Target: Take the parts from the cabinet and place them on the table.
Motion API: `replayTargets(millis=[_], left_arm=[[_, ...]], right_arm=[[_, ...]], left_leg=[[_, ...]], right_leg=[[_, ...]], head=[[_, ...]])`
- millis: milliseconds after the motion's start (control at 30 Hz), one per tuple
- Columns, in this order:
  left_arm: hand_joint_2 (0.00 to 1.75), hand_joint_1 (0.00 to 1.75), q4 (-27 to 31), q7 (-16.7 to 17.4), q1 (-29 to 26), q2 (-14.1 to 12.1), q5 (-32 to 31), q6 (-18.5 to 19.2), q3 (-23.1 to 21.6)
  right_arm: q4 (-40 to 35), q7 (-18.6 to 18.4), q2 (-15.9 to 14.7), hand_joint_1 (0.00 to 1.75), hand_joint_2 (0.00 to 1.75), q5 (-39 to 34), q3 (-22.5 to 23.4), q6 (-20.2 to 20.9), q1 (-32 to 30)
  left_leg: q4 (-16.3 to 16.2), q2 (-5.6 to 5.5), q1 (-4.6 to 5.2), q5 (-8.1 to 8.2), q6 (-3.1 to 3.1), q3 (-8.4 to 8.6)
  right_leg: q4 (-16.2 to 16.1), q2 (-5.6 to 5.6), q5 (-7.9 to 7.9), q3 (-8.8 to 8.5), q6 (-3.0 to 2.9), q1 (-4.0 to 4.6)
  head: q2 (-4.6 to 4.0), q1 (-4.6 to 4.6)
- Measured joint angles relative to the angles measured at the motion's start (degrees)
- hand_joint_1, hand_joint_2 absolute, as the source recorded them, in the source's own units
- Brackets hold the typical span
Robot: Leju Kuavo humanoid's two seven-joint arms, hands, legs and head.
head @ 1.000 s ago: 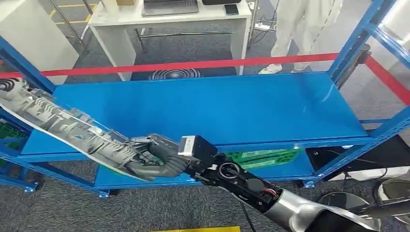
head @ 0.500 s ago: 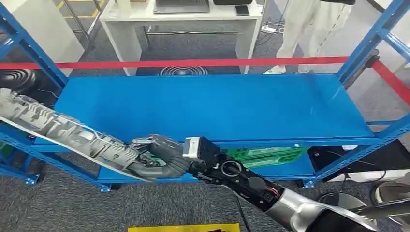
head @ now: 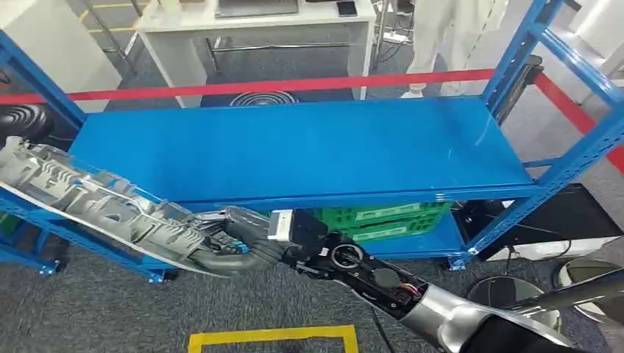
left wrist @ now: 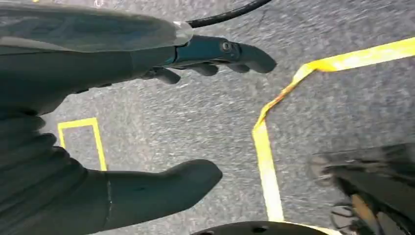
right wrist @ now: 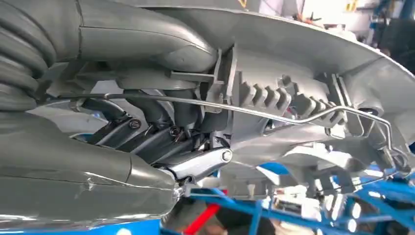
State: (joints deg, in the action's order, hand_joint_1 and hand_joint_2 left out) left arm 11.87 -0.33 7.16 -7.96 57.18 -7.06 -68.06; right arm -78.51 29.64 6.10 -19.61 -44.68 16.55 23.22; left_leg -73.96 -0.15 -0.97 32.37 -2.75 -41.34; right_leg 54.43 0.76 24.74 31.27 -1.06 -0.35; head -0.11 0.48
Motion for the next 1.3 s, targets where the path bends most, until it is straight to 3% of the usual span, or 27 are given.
replayTargets(millis=[33,100,133,167,200,300,333,400,467,500,533,600,633,667,733,800,867,900,967,1000,1033,1100,1133,1167,1200,1233,1300], left_arm=[[1.75,0.00,0.0,-0.1,0.0,0.1,0.0,0.0,0.0],[1.75,0.00,0.0,-0.2,0.1,0.2,-0.2,0.0,0.0],[1.75,0.00,0.0,-0.2,0.2,0.3,-0.2,0.0,0.0],[1.75,0.00,0.0,-0.2,0.5,0.2,-0.2,0.0,0.0],[1.75,0.00,0.0,-0.4,0.7,0.2,-0.2,-0.1,0.0],[1.75,0.00,0.0,-0.9,0.5,0.3,-0.2,-0.2,0.0],[1.75,0.00,0.0,-0.9,0.4,0.4,-0.2,-0.2,0.0],[1.75,0.00,0.0,-0.9,0.3,0.5,-0.2,-0.2,0.0],[1.75,0.00,0.0,-0.9,0.3,0.6,-0.2,-0.2,0.0],[1.75,0.00,0.0,-0.9,0.3,0.7,-0.2,-0.2,0.0],[1.75,0.00,0.0,-0.9,0.2,0.7,-0.1,-0.3,0.0],[1.75,0.00,0.0,-0.9,0.1,0.8,-0.1,-0.4,0.0],[1.75,0.00,0.0,-0.9,0.1,0.9,-0.1,-0.4,0.0],[1.75,0.00,0.0,-0.9,0.2,1.3,0.0,-0.5,0.0],[1.75,0.00,0.0,-0.9,0.3,1.3,0.0,-0.6,0.0],[1.75,0.00,0.0,-0.9,0.0,1.3,0.0,-0.6,0.0],[1.75,0.00,0.0,-0.9,-0.1,1.3,0.0,-0.6,0.0],[1.75,0.00,0.0,-0.9,0.0,1.4,0.0,-0.6,0.0],[1.75,0.00,0.0,-0.9,0.1,1.4,0.0,-0.6,0.0],[1.75,0.00,0.0,-0.9,0.1,1.4,0.0,-0.6,0.0],[1.75,0.00,0.0,-0.9,0.0,1.4,0.0,-0.6,0.0],[1.75,0.00,0.0,-0.9,-0.1,1.4,0.0,-0.6,0.0],[1.75,0.00,0.0,-0.9,-0.1,1.4,0.0,-0.6,0.0],[1.75,0.00,0.0,-1.0,0.1,1.5,0.1,-0.6,0.0],[1.75,0.00,0.0,-1.0,0.3,1.4,0.2,-0.6,0.0],[1.75,0.00,0.0,-1.0,0.3,1.5,0.2,-0.6,0.0],[1.75,0.00,0.0,-1.0,0.1,1.5,0.3,-0.6,0.0]], right_arm=[[0.0,-0.2,0.0,1.75,1.75,0.0,0.0,0.1,-0.1],[0.0,-0.3,0.0,1.75,1.75,0.0,0.1,0.2,-0.1],[0.0,-0.3,0.0,1.75,1.75,0.0,0.1,0.3,-0.1],[0.0,-0.3,0.0,1.75,1.75,0.0,0.1,0.4,-0.1],[0.0,-0.4,0.0,1.75,1.75,0.0,0.2,0.5,0.0],[0.0,-0.5,0.0,1.75,1.75,0.0,0.2,0.8,0.0],[0.0,-0.5,0.0,1.75,1.75,0.0,0.2,0.9,0.0],[0.0,-0.6,0.0,1.75,1.75,0.0,0.2,1.2,-0.1],[0.0,-0.7,-0.1,1.75,1.75,0.0,0.2,1.3,-0.2],[0.1,-0.7,-0.1,1.75,1.75,0.0,0.1,1.4,-0.3],[0.1,-0.8,-0.1,1.75,1.75,0.0,0.1,1.4,-0.3],[0.1,-0.8,-0.1,1.75,1.75,0.0,0.1,1.6,-0.2],[0.0,-0.8,-0.1,1.75,1.75,0.0,0.1,1.7,-0.2],[0.1,-0.8,-0.1,1.75,1.75,0.1,0.1,1.7,-0.1],[0.0,-0.7,-0.1,1.75,1.75,0.2,0.1,1.8,0.0],[0.0,-0.8,-0.1,1.75,1.75,0.3,0.1,1.8,0.1],[-0.1,-0.9,0.0,1.75,1.75,0.3,0.1,1.8,0.1],[-0.2,-1.0,0.0,1.75,1.75,0.3,0.1,1.8,0.2],[-0.2,-1.1,0.0,1.75,1.75,0.3,0.1,1.8,0.1],[-0.2,-1.1,0.0,1.75,1.75,0.3,0.1,1.8,0.1],[-0.2,-1.2,0.0,1.75,1.75,0.3,0.1,1.8,0.1],[-0.2,-1.2,0.0,1.75,1.75,0.3,0.1,1.9,0.1],[-0.2,-1.3,0.0,1.75,1.75,0.3,0.1,2.0,0.1],[-0.2,-1.4,0.0,1.75,1.75,0.3,0.1,2.1,0.1],[-0.2,-1.4,0.0,1.75,1.75,0.3,0.0,2.1,0.2],[-0.2,-1.5,0.0,1.75,1.75,0.3,0.0,2.3,0.3],[-0.2,-1.5,0.0,1.75,1.75,0.3,0.0,2.5,0.3]], left_leg=[[1.1,0.03,-0.02,-1.95,0.03,1.62],[9.5,0.68,0.03,-5.78,0.41,7.90],[15.4,2.48,0.17,-6.08,0.80,12.05],[19.6,3.62,0.80,-4.69,1.03,14.56],[21.4,3.44,1.11,-4.19,1.80,14.92],[21.7,1.74,1.05,-5.15,3.46,14.01],[21.9,1.50,0.78,-5.61,3.69,13.95],[21.8,0.68,0.77,-6.26,4.33,13.12],[21.6,-0.49,0.93,-6.89,4.51,12.11],[21.4,-1.28,0.98,-7.12,4.49,11.70],[21.2,-1.95,0.99,-7.22,4.44,11.38],[20.5,-3.44,1.02,-7.25,4.34,11.03],[20.2,-4.08,1.02,-7.21,4.27,10.91],[20.0,-4.42,1.16,-7.30,3.97,10.43],[19.6,-5.47,0.58,-7.76,3.28,9.38],[19.9,-6.73,0.73,-8.25,2.48,9.08],[17.4,-2.22,0.79,-6.27,2.05,7.97],[13.4,-1.11,0.53,-4.08,1.67,5.90],[3.4,-0.47,0.02,-0.12,0.90,0.92],[0.7,-0.36,-0.17,0.27,0.59,-0.46],[1.5,-0.30,-0.38,-0.78,0.39,-0.13],[10.1,0.51,-0.65,-5.47,0.13,4.40],[16.5,2.24,-0.67,-8.05,0.15,7.90],[20.1,5.67,-0.34,-7.83,0.15,9.45],[20.1,4.31,-0.03,-8.25,1.08,9.26],[19.9,3.60,0.11,-8.12,1.51,8.92],[19.9,2.33,0.41,-8.21,2.20,8.54]], right_leg=[[0.0,0.45,-0.46,0.67,0.07,0.01],[0.2,1.21,-1.19,1.70,0.45,0.01],[0.3,1.61,-1.27,1.73,0.60,0.06],[0.3,2.11,-1.43,2.02,0.87,0.39],[0.3,2.77,-1.74,2.09,1.25,0.39],[0.2,4.69,-2.40,2.00,2.27,0.40],[1.2,3.00,-1.23,2.48,2.63,0.01],[8.6,0.21,4.13,5.30,2.91,-0.03],[18.3,-0.46,8.47,8.79,3.12,-0.01],[19.6,-0.51,8.57,8.97,3.12,-0.01],[17.8,-0.60,7.33,7.62,2.99,-0.01],[8.2,-1.37,2.77,1.87,2.43,0.01],[3.0,-3.19,0.99,-0.87,2.00,0.05],[1.7,-5.40,2.04,-1.63,1.78,-0.17],[0.9,-4.51,1.83,-1.32,1.80,0.17],[0.4,-3.48,1.47,-1.42,1.22,-0.14],[-0.5,-2.01,0.91,-1.76,0.60,-0.58],[-0.5,-1.32,0.88,-1.67,0.56,-0.56],[-0.5,0.37,0.89,-1.46,0.57,-0.52],[-0.5,1.12,0.89,-1.38,0.58,-0.56],[-0.4,1.82,0.90,-1.39,0.60,-0.62],[-0.4,3.10,1.05,-1.51,0.85,-0.78],[-0.3,3.73,1.21,-1.72,1.16,-0.80],[-0.3,4.13,1.33,-1.77,1.60,-0.40],[-0.2,4.64,1.44,-1.67,2.01,-0.07],[-0.3,5.05,1.37,-1.68,2.33,-0.10],[-0.4,6.26,1.49,-1.95,2.99,-0.16]], head=[[0.00,-0.06],[0.00,-0.11],[0.00,-0.13],[0.00,-0.19],[0.00,-0.11],[0.00,-0.06],[0.00,-0.11],[0.00,0.46],[0.00,0.79],[0.00,0.83],[0.00,0.98],[0.00,1.38],[0.00,1.60],[0.00,1.29],[0.00,1.53],[0.00,1.66],[0.00,0.91],[0.00,0.35],[0.00,0.20],[0.00,0.09],[0.00,0.04],[0.00,-0.02],[0.00,-0.11],[0.00,-0.37],[0.00,-0.30],[0.00,0.33],[0.00,0.39]])
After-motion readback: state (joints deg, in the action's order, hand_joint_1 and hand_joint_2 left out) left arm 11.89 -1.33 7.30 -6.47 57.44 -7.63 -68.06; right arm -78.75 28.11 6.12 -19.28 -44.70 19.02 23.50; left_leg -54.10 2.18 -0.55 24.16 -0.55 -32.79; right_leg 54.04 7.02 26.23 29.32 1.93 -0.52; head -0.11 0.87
